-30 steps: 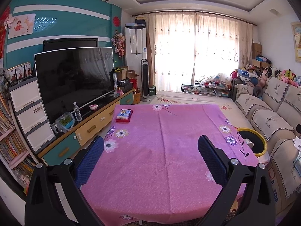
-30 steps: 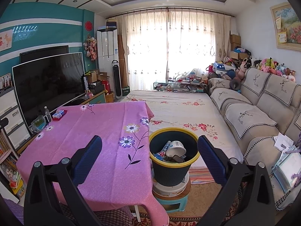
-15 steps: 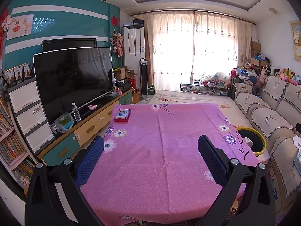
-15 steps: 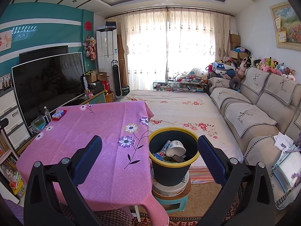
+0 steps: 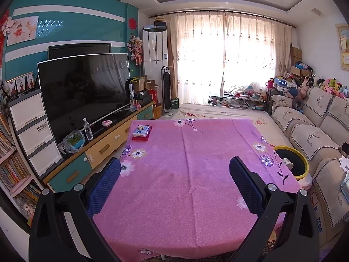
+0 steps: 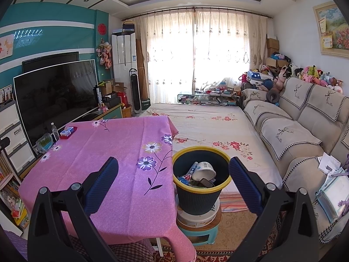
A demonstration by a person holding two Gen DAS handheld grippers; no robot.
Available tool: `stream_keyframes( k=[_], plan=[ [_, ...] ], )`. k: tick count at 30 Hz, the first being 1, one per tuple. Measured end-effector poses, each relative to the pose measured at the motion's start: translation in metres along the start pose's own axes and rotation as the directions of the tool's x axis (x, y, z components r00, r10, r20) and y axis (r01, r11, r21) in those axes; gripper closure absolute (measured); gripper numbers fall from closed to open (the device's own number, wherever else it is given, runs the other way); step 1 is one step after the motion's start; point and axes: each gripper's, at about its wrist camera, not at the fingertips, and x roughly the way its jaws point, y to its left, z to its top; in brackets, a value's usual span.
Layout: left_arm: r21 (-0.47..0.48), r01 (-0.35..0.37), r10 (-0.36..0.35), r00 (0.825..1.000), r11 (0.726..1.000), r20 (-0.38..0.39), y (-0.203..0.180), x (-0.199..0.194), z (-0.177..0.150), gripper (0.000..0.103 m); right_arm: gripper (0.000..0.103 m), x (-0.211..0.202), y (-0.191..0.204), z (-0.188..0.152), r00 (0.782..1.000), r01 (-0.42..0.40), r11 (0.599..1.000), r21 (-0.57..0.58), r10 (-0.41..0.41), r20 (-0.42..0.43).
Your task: Collect trash
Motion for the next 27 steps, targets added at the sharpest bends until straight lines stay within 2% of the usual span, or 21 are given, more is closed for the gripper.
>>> stream_keyframes(
  k=[12,16,27],
  plan=[
    [-0.002,0.001,-0.001,1.0,1.0,-0.003,-0.001,0.004,-0.005,0.005,0.007,0.003,0.002,-0.002,1.0,0.0,1.0,0.0,0.0,-0.005],
    [-0.021,0.034,-0.034,0.999,0.999,-0.021,0.001,0.008,-0.006,0.005,0.007,0.003,0.002,-0.003,1.0,-0.001,1.0,0.0,0.001,-0.005],
    [-0.019,0.018,-0.018,1.0,1.0,-0.014,-0.004,0.012,-0.007,0.005,0.007,0.004,0.001,-0.003,1.0,-0.002,1.0,-0.001,0.002,-0.008]
  ],
)
